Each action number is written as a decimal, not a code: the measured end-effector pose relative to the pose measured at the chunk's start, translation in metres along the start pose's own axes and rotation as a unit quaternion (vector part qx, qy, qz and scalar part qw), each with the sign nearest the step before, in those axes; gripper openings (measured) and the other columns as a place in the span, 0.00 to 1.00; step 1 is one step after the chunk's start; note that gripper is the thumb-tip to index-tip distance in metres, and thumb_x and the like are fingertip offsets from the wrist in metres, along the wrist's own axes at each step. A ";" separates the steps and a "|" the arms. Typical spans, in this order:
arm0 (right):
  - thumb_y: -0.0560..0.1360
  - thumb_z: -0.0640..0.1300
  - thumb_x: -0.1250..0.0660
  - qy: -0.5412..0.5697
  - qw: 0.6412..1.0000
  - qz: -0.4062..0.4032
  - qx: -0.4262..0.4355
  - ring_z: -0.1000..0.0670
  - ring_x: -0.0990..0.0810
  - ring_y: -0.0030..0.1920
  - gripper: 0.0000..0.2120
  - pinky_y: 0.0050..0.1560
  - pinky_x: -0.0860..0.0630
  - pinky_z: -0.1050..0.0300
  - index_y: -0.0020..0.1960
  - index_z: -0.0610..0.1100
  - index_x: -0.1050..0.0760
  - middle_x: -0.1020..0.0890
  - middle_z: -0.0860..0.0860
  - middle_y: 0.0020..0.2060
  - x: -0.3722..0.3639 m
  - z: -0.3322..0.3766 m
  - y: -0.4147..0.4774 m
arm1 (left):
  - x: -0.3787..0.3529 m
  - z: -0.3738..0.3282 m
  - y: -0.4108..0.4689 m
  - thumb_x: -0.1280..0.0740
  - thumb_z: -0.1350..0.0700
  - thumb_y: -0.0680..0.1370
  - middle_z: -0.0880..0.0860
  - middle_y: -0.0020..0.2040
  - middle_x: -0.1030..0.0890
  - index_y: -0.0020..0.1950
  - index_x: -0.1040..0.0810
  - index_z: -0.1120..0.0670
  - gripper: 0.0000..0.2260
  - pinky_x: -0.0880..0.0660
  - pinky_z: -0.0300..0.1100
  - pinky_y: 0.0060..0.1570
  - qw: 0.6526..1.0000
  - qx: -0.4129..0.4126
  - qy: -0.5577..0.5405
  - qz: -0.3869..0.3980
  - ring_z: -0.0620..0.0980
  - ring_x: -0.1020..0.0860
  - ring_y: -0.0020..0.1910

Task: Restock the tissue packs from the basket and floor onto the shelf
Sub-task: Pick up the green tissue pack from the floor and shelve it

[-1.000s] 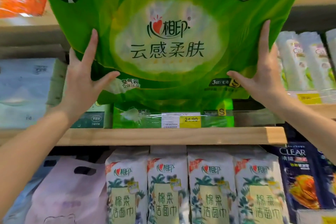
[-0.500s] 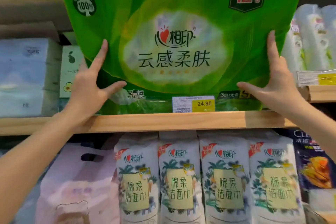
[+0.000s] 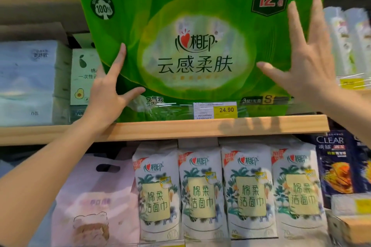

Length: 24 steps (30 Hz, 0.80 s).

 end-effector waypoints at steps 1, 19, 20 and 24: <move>0.68 0.63 0.38 -0.011 1.000 -0.004 0.015 0.40 0.57 0.75 0.45 0.72 0.57 0.47 0.75 0.49 0.57 0.56 0.37 0.74 0.003 0.002 0.013 | 0.000 0.000 0.000 0.30 0.47 0.68 0.60 0.75 0.42 0.74 0.53 0.42 0.42 0.44 0.40 0.68 1.000 -0.004 0.001 0.000 0.53 0.41 0.73; 0.66 0.74 0.46 -0.030 0.997 -0.064 0.015 0.38 0.53 0.74 0.43 0.71 0.61 0.39 0.74 0.53 0.51 0.45 0.38 0.72 -0.016 0.025 0.065 | 0.029 -0.051 0.047 0.42 0.33 0.72 0.64 0.76 0.53 0.75 0.48 0.46 0.36 0.58 0.57 0.71 0.967 -0.088 0.204 -0.127 0.60 0.54 0.75; 0.66 0.74 0.46 -0.032 0.997 -0.065 0.014 0.38 0.53 0.74 0.43 0.71 0.61 0.40 0.74 0.53 0.51 0.45 0.38 0.72 -0.016 0.024 0.065 | 0.030 -0.060 0.061 0.45 0.31 0.72 0.64 0.76 0.53 0.75 0.50 0.46 0.37 0.59 0.60 0.70 0.962 -0.090 0.222 -0.132 0.61 0.54 0.75; 0.66 0.74 0.47 -0.035 0.997 -0.074 0.013 0.39 0.53 0.74 0.43 0.72 0.61 0.39 0.74 0.53 0.51 0.44 0.39 0.72 -0.018 0.021 0.065 | 0.016 -0.067 0.092 0.54 0.26 0.69 0.59 0.77 0.52 0.75 0.55 0.42 0.39 0.58 0.68 0.68 0.946 -0.079 0.290 -0.123 0.62 0.54 0.75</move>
Point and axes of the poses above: each hand's wrist, its own y-axis towards the middle knuckle, its own x-axis out of the back of the hand, z = x × y, the point moved 2 cm from there along y, towards the middle knuckle
